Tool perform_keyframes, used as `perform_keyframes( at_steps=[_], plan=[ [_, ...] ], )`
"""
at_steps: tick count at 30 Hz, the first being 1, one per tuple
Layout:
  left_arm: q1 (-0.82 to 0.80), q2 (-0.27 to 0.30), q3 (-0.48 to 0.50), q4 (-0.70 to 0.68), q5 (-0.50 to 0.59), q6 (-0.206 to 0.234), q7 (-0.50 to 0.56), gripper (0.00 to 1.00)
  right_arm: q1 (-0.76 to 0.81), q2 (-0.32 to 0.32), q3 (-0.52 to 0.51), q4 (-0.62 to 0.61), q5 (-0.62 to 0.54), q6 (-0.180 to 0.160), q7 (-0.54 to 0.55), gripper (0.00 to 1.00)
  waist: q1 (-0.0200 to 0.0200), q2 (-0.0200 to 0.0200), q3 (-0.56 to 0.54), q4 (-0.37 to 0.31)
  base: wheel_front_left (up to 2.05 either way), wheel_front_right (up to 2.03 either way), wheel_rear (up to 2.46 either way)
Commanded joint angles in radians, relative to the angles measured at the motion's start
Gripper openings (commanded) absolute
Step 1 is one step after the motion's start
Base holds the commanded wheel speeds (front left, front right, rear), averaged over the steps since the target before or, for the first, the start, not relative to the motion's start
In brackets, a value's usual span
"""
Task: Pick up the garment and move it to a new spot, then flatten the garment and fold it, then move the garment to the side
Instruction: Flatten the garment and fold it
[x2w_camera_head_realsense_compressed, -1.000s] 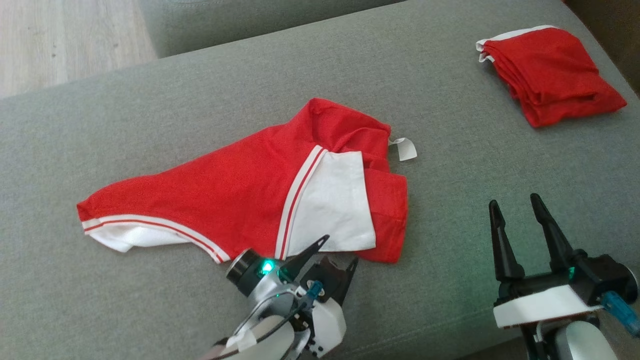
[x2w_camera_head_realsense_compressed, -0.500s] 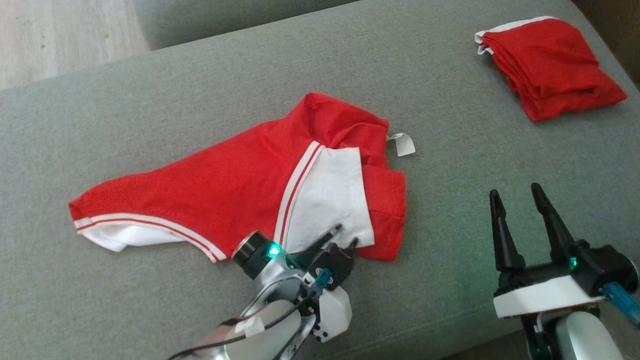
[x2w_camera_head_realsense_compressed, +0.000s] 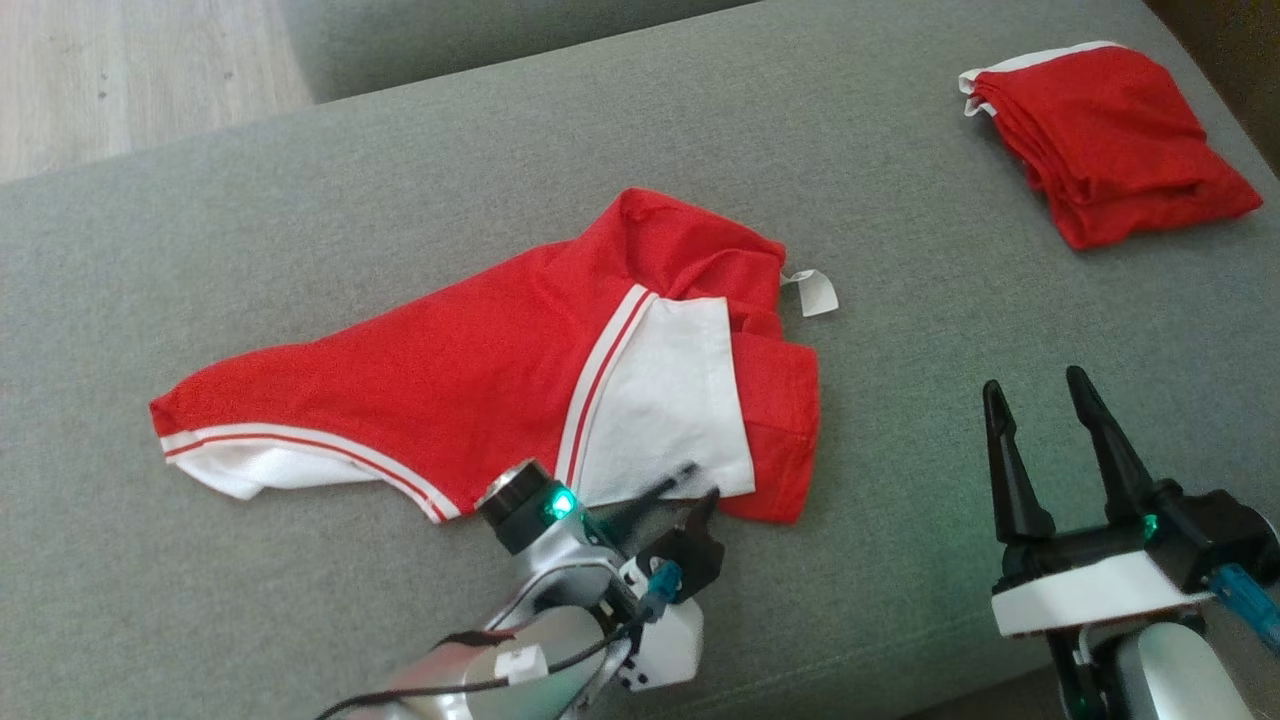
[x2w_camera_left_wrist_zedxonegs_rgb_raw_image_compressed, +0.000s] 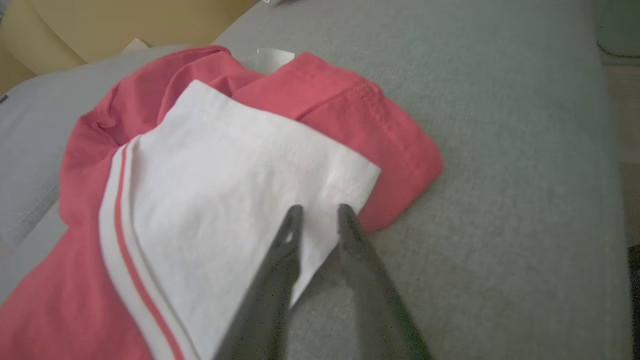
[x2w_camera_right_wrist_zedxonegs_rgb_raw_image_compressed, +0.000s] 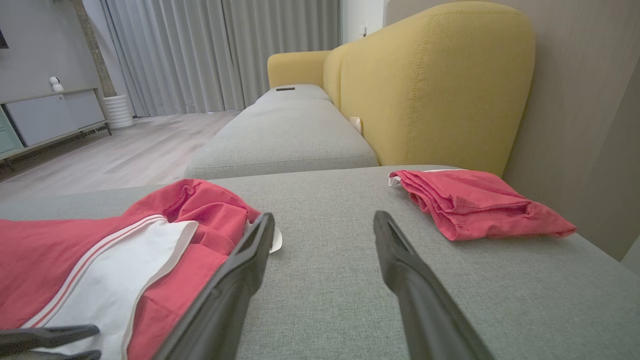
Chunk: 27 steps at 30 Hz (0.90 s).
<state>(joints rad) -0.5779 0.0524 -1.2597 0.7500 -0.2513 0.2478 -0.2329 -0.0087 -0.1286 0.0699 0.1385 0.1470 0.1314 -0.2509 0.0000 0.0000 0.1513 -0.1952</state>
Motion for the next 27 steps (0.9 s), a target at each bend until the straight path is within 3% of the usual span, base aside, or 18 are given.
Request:
perform_keyframes(
  at_steps=[1, 14, 15, 16, 22, 27],
  plan=[
    [-0.049, -0.002, 0.012, -0.001, 0.021, 0.015, 0.004, 1.00, -0.019, -0.018, 0.022, -0.029, 0.000, -0.001, -0.011, 1.00, 0.0000, 0.0000, 0.001, -0.001, 0.00, 0.00, 0.00],
    [-0.080, -0.002, -0.008, 0.030, 0.030, 0.047, 0.006, 0.99, -0.020, -0.033, 0.033, -0.022, 0.008, -0.001, -0.011, 1.00, 0.0000, 0.0000, -0.001, -0.009, 0.00, 0.00, 0.00],
    [-0.083, -0.002, -0.009, 0.026, 0.029, 0.049, 0.002, 0.46, -0.019, -0.033, 0.033, -0.022, 0.008, -0.001, -0.011, 1.00, 0.0000, 0.0000, -0.002, -0.009, 0.00, 0.00, 0.00],
    [-0.086, -0.002, -0.010, 0.017, 0.029, 0.049, -0.004, 0.00, -0.017, -0.034, 0.032, -0.022, 0.007, -0.001, -0.011, 1.00, 0.0000, 0.0000, -0.004, -0.008, 0.00, 0.00, 0.00],
    [-0.080, -0.002, 0.010, -0.051, -0.032, 0.028, -0.024, 0.00, -0.008, -0.033, 0.033, -0.016, 0.000, -0.001, -0.011, 1.00, 0.0000, 0.0000, -0.026, 0.001, 0.00, 0.00, 0.00],
    [-0.049, -0.002, 0.032, -0.170, -0.112, -0.027, -0.028, 0.00, -0.001, -0.027, 0.037, -0.012, -0.003, -0.001, -0.011, 1.00, 0.0000, 0.0000, -0.041, 0.005, 0.00, 0.00, 0.00]
  ],
)
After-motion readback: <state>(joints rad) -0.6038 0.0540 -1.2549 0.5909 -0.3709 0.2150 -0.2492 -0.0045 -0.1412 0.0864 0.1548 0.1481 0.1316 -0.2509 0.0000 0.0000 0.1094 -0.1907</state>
